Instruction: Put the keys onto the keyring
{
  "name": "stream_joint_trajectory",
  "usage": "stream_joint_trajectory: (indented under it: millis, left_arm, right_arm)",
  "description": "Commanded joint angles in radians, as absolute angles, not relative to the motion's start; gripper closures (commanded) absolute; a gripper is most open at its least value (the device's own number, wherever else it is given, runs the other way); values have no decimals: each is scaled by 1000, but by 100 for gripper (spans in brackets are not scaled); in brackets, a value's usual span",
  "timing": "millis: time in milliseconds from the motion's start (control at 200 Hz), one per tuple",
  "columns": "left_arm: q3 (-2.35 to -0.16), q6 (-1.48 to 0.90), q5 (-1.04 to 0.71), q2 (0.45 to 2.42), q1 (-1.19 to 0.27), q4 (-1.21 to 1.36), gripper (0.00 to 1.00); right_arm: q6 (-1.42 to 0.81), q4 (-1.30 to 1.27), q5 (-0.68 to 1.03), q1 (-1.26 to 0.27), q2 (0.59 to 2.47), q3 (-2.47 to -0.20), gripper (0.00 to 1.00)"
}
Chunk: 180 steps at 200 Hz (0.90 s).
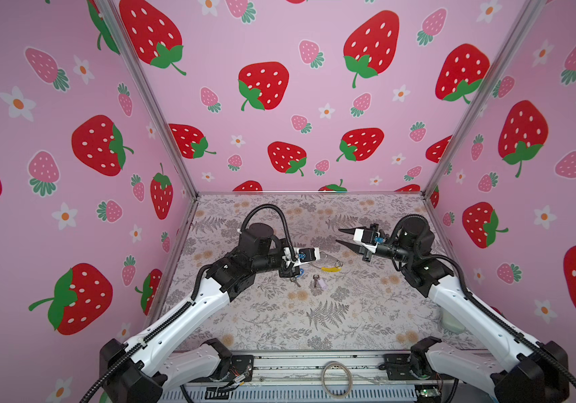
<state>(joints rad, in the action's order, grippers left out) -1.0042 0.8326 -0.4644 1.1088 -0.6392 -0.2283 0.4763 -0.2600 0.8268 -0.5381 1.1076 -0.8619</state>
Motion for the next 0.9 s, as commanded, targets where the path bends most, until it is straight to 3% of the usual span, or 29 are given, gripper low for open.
stream_joint_trajectory:
  millis: [0, 180, 340, 895]
  left_arm:
    - [-1062, 849, -486, 1123, -635, -243, 100]
    - [-1097, 906, -467, 1152, -635, -286, 100]
    - [-1103, 972, -431, 1160, -645, -296, 100]
    - [-1076, 1203, -363, 1152, -678, -267, 100]
  right_arm:
    - [479, -219, 988, -534, 1151, -914, 67]
    - [462, -177, 1052, -538, 1184, -965, 67]
    - [533, -37, 1008, -558, 1207, -1021, 68]
    - [499, 35, 1001, -620, 1300, -1060, 71]
